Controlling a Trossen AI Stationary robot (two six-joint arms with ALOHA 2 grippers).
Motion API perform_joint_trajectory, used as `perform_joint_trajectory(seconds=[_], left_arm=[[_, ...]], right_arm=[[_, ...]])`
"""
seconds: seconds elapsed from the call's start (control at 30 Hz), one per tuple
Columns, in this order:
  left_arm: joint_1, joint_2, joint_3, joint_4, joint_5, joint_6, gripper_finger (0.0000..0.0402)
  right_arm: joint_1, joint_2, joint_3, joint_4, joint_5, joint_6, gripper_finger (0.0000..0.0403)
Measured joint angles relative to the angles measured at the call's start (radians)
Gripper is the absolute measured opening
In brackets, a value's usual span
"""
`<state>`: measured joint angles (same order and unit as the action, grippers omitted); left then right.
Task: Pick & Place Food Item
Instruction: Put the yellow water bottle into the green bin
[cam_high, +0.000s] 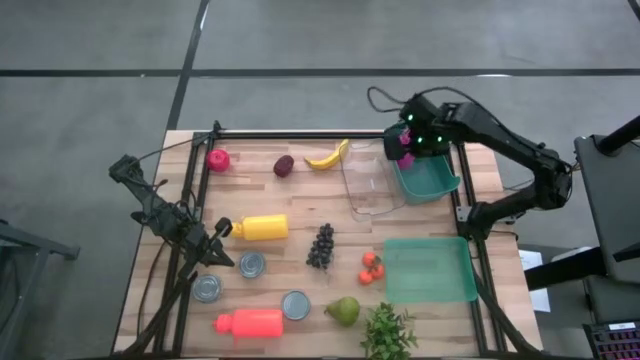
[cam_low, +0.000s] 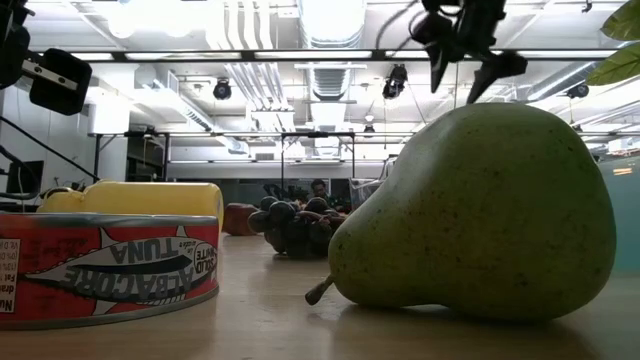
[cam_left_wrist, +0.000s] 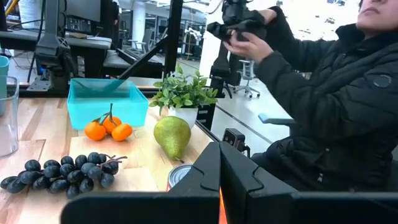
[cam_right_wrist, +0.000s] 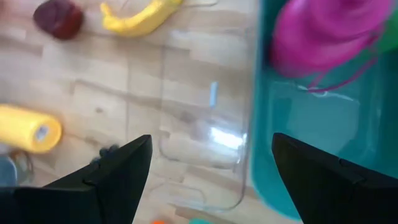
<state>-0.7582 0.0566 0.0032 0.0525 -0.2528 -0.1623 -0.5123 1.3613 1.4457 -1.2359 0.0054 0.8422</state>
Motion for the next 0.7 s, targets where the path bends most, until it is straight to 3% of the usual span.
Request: perform_joint_trajectory(seconds=[0.3, 0.5, 0.7], left_arm=[[0.0, 0.0, 0.0, 0.0, 0.0, 0.0, 0.0], [0.0, 0.0, 0.0, 0.0, 0.0, 0.0, 0.0], [0.0, 0.0, 0.0, 0.0, 0.0, 0.0, 0.0]], right_arm=[[0.345, 0.01, -0.001, 0.123, 0.093, 0.06, 0.0329], [0.56, 0.028, -0.001, 0.247, 0.296, -0.08, 0.0329], [0.692, 0.087, -0.001, 0.358, 0.312, -0.215, 0.0329]])
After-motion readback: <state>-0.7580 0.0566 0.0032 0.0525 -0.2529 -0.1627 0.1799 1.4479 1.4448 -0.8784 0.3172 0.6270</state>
